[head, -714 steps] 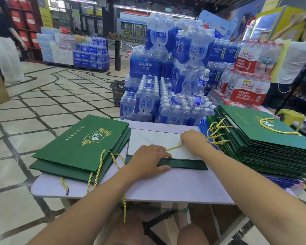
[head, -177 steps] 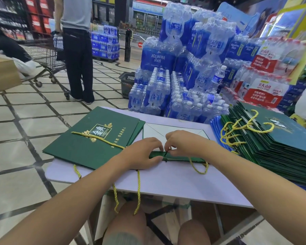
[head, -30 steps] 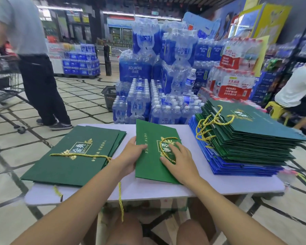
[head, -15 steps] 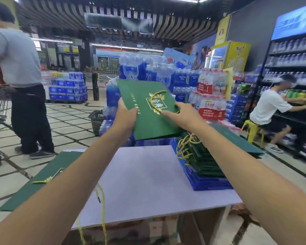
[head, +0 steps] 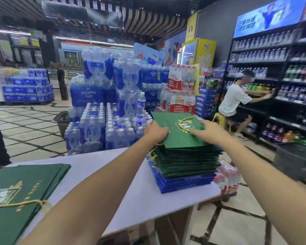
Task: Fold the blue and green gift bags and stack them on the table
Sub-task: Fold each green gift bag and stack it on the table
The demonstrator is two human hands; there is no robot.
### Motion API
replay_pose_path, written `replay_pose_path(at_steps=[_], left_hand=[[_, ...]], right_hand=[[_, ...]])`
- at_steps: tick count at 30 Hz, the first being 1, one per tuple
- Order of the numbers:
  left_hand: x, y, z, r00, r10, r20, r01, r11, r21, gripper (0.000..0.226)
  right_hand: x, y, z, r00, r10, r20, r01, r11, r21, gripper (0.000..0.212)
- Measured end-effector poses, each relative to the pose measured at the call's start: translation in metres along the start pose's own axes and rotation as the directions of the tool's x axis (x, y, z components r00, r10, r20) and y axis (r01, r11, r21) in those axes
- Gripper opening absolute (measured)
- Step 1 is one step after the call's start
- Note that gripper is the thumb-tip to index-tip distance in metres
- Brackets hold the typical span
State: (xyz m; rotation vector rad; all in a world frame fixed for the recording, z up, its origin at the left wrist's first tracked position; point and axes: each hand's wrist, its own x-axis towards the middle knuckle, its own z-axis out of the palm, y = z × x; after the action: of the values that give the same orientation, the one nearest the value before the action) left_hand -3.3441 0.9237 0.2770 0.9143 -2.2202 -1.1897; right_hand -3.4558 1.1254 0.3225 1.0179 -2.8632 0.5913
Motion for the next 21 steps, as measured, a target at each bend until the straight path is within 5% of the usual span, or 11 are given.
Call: replay_pose_path(at_steps=[4, 7, 10, 12, 17, 21], left_hand=[[0.006, -0.016, 0.003, 0.999, -0.012, 0.049, 0.008, 0.996, 0.085, 0.087], [-0.009, -0.019, -0.034, 0.996, 0.079, -0.04, -0.071, 0.982, 0.173, 0.091], [-0.028, -0.037, -0.09, 0.972, 0.201, -0.124, -0.141, 0.915, 0.379, 0.048], [-0.043, -0.061, -0.134, 0.959, 0.22, -0.176, -0.114, 0.873, 0.474, 0.039], [-0.099, -0.154, -0.229, 0.972, 0.054, -0.229, 0.103, 0.778, 0.62, 0.066], [-0.156, -0.255, -0.275, 0.912, -0.28, -0.3, 0.408, 0.534, 0.741, 0.075]], right_hand=[[-0.002, 0.006, 0.012, 0.998, 0.023, 0.066, -0.014, 0.992, -0.129, 0.072], [-0.004, -0.013, 0.004, 0.995, -0.034, -0.099, 0.018, 0.986, -0.163, 0.069], [-0.011, -0.06, 0.0, 0.957, -0.188, -0.222, 0.163, 0.979, -0.126, 0.058], [-0.021, -0.103, 0.007, 0.917, -0.316, -0.242, 0.304, 0.949, -0.088, 0.051], [-0.052, -0.2, 0.063, 0.795, -0.568, -0.211, 0.584, 0.812, 0.013, 0.046], [-0.083, -0.246, 0.138, 0.747, -0.665, -0.025, 0.664, 0.742, 0.094, 0.043]])
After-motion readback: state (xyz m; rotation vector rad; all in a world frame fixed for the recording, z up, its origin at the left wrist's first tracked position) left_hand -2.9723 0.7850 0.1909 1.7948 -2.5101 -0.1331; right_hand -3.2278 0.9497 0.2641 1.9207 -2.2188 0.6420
